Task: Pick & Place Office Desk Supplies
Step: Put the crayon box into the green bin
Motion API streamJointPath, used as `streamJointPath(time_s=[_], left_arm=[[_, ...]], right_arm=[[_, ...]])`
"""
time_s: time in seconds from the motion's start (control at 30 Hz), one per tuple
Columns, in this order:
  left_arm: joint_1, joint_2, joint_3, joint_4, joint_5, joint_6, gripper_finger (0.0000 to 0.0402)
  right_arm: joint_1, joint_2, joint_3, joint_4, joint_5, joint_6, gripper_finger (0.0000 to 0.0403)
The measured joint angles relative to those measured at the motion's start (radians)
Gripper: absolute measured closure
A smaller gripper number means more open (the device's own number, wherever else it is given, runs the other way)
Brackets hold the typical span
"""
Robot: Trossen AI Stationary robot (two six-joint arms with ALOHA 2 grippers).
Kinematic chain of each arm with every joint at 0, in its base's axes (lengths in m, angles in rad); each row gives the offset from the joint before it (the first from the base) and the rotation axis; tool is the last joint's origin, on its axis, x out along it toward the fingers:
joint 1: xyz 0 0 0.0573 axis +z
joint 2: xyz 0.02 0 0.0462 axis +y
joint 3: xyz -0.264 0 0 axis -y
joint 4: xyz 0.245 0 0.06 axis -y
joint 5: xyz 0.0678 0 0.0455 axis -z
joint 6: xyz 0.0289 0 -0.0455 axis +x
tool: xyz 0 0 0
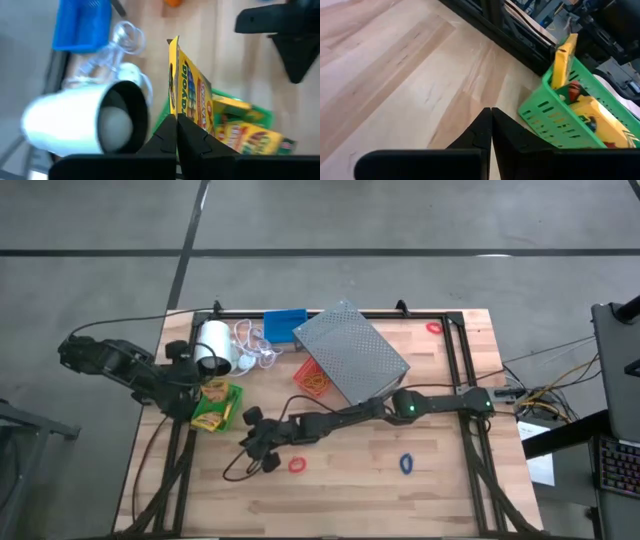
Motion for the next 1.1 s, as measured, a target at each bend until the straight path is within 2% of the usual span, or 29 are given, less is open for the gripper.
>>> streamJointPath(time_s=[0.33,1.1], left_arm=[[0.000,0.000,-0.083,-0.001,0.001,0.016,0.0401],[0.000,0.000,-0.091,0.004,0.057,0.044,0.0401]], right_arm=[[0.000,0.000,0.000,-0.016,0.001,0.004,0.0394],[0.000,0.000,0.000,-0.017,0.001,0.014,0.0394]])
